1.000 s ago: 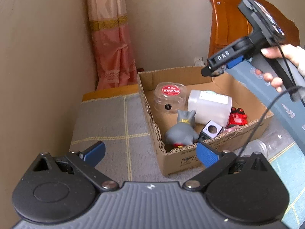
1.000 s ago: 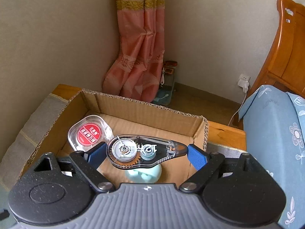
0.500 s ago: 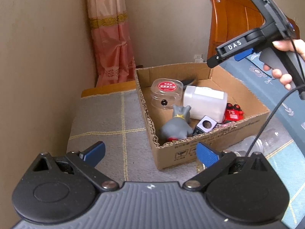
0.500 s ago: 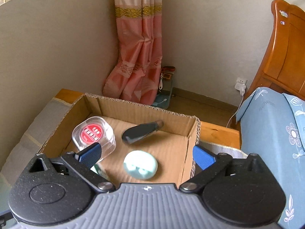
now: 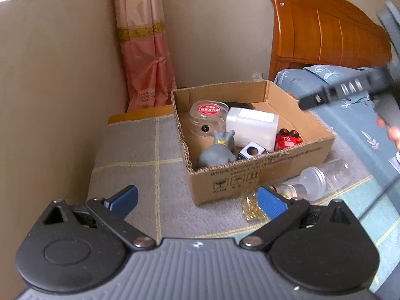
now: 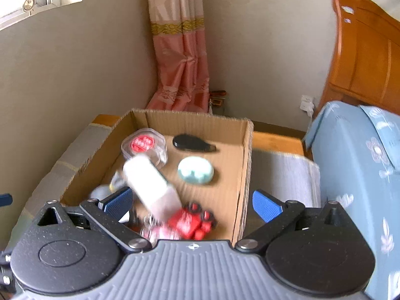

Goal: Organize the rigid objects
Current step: 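Move left tool to the gold capsule bottle while right tool approaches the clear plastic tube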

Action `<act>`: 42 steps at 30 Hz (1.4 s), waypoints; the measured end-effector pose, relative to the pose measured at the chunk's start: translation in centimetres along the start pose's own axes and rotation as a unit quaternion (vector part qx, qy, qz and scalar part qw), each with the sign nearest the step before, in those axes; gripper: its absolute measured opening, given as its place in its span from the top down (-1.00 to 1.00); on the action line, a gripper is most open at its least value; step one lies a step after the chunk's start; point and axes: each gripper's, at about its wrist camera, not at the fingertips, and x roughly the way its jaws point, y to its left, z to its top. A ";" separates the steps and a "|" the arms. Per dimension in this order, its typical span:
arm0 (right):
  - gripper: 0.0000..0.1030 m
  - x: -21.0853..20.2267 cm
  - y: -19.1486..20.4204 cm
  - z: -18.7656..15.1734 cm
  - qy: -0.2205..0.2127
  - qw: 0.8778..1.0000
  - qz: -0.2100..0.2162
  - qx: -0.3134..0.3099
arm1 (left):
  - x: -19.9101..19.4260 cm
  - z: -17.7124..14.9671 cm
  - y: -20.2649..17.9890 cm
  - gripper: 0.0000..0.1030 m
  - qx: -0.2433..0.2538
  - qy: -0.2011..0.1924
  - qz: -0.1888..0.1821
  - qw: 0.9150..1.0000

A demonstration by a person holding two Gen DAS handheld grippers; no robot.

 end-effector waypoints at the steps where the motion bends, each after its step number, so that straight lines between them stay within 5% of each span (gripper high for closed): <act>1: -1.00 -0.4 0.1 -1.0 -0.004 1.000 -0.005 0.004 | -0.1 -0.2 -0.1 -0.97 -0.002 0.001 -0.001 1.000; 15: -1.00 -2.2 1.0 -13.4 -0.029 0.990 -0.048 0.129 | 0.5 -2.3 -1.1 -0.97 -0.013 0.023 -0.017 1.000; 28: -1.00 2.3 0.9 -15.3 0.017 0.991 -0.083 0.107 | 2.1 -2.9 -2.8 -0.97 0.003 0.042 -0.045 0.998; 33: -1.00 2.8 0.3 -15.7 0.018 0.990 -0.122 0.072 | 3.2 -2.7 -4.0 -0.97 0.016 0.045 -0.059 0.997; 42: -1.00 2.2 -1.6 -16.9 -0.009 0.993 -0.107 0.056 | 6.3 -2.2 -7.1 -0.97 0.049 0.047 -0.083 0.994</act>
